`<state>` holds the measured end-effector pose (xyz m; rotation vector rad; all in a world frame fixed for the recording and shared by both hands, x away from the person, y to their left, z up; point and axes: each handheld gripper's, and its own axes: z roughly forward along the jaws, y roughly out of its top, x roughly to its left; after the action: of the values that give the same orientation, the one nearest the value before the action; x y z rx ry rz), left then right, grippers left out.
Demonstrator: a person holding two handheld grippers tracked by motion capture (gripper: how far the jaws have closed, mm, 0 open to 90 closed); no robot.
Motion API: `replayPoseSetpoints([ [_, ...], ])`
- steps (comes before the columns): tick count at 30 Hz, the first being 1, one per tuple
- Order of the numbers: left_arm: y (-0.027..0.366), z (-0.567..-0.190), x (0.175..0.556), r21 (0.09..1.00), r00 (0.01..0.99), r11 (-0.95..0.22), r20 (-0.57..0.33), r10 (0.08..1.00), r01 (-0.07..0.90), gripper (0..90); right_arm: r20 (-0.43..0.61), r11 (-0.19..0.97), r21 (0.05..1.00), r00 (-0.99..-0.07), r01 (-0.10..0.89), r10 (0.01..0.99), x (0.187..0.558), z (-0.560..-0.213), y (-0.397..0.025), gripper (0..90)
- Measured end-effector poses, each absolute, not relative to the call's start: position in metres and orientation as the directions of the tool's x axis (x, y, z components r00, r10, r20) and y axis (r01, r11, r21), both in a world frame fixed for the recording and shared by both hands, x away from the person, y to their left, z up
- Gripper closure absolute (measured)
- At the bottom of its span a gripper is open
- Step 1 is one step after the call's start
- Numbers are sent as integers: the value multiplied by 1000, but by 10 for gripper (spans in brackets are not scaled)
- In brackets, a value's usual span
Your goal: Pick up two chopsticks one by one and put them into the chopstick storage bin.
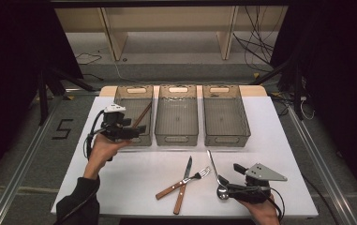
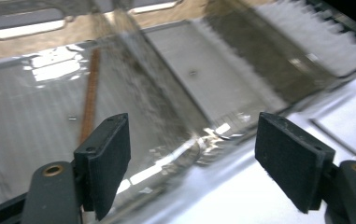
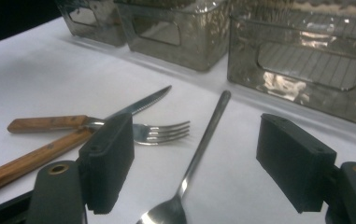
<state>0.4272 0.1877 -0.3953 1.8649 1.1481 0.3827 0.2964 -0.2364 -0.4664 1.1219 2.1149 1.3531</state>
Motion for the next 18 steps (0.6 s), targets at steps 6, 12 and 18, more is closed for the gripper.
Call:
replayPoseSetpoints([
  [6, 183, -406, 411, 830, 545, -167, -186, 817, 533, 240, 94, 248, 849, -596, 466, 798, 298, -465, -233, 291],
  [12, 173, -422, 392, 831, 589, -200, -179, 789, 519, 215, 101, 273, 816, -591, 509, 800, 300, -465, -230, 329],
  [18, 165, -438, 375, 836, 613, -221, -165, 772, 503, 202, 118, 285, 786, -587, 548, 801, 304, -467, -227, 371],
])
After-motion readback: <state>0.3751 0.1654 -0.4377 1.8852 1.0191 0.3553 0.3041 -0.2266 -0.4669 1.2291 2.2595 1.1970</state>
